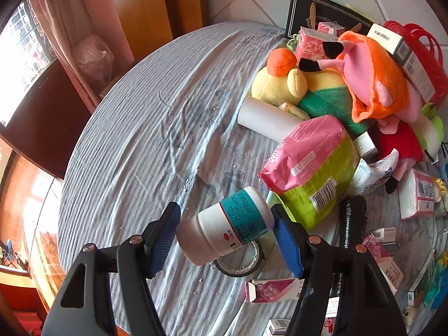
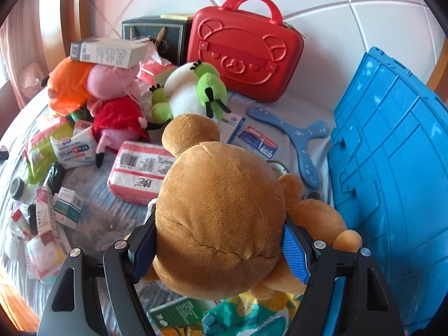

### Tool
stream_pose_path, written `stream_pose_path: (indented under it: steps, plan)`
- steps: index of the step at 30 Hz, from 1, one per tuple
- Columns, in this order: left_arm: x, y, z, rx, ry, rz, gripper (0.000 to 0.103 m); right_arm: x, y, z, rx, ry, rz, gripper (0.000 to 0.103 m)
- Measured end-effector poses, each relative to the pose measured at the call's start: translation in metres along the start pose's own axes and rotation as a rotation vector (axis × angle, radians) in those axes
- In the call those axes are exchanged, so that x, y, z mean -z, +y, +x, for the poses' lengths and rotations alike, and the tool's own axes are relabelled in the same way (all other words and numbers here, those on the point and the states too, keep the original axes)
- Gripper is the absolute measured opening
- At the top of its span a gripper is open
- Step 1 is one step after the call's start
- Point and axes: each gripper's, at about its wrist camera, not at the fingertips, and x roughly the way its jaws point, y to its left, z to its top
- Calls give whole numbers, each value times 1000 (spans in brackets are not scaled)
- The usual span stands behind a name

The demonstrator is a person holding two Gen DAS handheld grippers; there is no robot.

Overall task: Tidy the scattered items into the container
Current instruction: 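Lift the pill bottle and teddy bear and carry them over the blue crate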

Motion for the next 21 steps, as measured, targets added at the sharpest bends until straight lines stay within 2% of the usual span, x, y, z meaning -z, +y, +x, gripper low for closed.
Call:
stream_pose_path:
  steps: [13,21]
  plan:
    - [-8,-37,-77,34,-102,53,66,-2,-20,-71,-41,-103,24,77]
    - [-14,-77,-123,76,-155,86,66,-3,-40,-116,-73,-165,60,77]
